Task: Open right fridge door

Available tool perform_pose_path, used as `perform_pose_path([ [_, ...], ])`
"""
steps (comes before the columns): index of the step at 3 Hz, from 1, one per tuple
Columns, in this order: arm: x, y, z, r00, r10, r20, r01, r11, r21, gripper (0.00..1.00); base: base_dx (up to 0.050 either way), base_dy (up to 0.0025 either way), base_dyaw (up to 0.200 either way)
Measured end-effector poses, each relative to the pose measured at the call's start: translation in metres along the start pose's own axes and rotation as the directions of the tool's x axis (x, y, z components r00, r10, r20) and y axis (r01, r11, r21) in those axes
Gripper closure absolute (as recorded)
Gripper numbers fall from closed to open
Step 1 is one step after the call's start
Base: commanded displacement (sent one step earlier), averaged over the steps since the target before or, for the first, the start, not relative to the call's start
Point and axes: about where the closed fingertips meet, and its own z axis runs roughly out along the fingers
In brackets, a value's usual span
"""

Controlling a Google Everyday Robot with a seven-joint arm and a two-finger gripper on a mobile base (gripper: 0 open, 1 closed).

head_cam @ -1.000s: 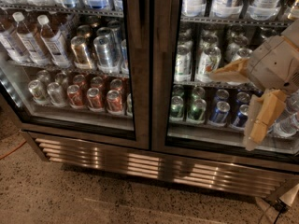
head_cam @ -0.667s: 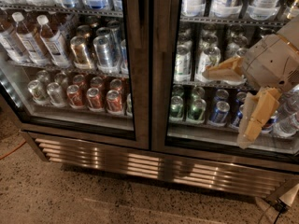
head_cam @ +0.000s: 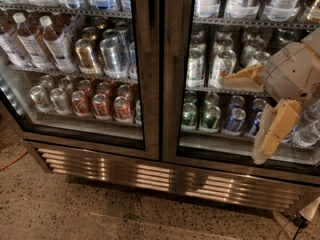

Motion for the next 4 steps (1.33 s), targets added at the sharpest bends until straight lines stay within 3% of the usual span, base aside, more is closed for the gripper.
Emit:
perform_pose_path([
  [1, 0.005, 0.021, 0.010, 0.996, 0.044, 0.083, -0.044, 0.9990, -0.003, 0.00, 0.000, 0.00000, 0.000],
  [2, 0.016, 0.044, 0.018, 0.991, 0.056, 0.123, -0.052, 0.9981, -0.033, 0.00, 0.000, 0.00000, 0.000],
  [3, 0.016, 0.044, 0.018, 0.991, 0.056, 0.123, -0.052, 0.9981, -0.033, 0.00, 0.000, 0.00000, 0.000],
  [4, 0.013, 0.041, 0.019, 0.964, 0.017, 0.265, 0.003, 0.9971, -0.076, 0.00, 0.000, 0.00000, 0.000],
])
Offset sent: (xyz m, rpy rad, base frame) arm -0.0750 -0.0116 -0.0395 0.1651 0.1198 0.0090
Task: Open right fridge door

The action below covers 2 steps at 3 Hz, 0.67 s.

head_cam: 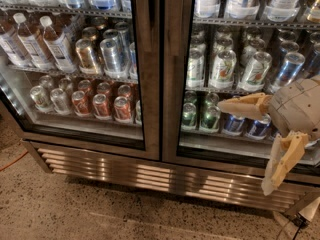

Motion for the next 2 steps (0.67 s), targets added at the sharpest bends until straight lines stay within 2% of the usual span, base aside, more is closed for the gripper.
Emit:
perform_pose_path([
  [1, -0.0036, -0.0095, 0.0048, 0.994, -0.008, 0.105, 0.009, 0.9999, -0.013, 0.00, 0.000, 0.00000, 0.000],
  [2, -0.0036, -0.0095, 0.0048, 0.994, -0.008, 0.105, 0.009, 0.9999, -0.012, 0.00, 0.000, 0.00000, 0.000],
])
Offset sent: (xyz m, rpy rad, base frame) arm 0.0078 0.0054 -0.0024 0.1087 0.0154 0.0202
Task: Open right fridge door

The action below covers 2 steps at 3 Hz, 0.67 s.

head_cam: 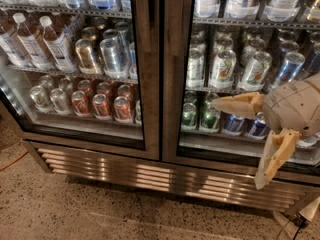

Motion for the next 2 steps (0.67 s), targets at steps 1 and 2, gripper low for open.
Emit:
perform_pose_path([
  [1, 0.0020, -0.0033, -0.0014, 0.992, 0.044, 0.115, -0.052, 0.9965, 0.066, 0.00, 0.000, 0.00000, 0.000],
  [2, 0.0048, -0.0066, -0.0060, 0.967, 0.084, 0.242, -0.117, 0.9852, 0.126, 0.00, 0.000, 0.00000, 0.000],
])
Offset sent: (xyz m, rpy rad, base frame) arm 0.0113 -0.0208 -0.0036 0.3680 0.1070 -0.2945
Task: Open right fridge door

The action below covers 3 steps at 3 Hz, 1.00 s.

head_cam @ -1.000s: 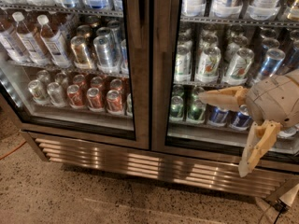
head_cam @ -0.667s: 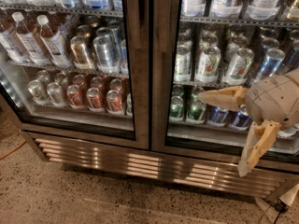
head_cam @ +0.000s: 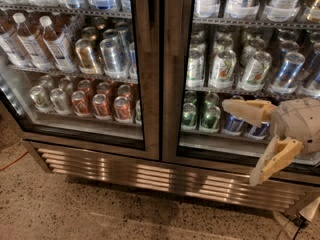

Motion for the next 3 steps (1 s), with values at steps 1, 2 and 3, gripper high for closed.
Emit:
perform_pose_path([
  [1, -0.0004, -0.0035, -0.0033, 0.999, 0.019, 0.047, -0.021, 0.9989, 0.043, 0.00, 0.000, 0.00000, 0.000],
  [2, -0.0006, -0.0053, -0.0053, 0.997, 0.028, 0.072, -0.033, 0.9973, 0.065, 0.00, 0.000, 0.00000, 0.000],
  [3, -0.0007, -0.0061, -0.0062, 0.996, 0.031, 0.082, -0.037, 0.9965, 0.075, 0.00, 0.000, 0.00000, 0.000],
])
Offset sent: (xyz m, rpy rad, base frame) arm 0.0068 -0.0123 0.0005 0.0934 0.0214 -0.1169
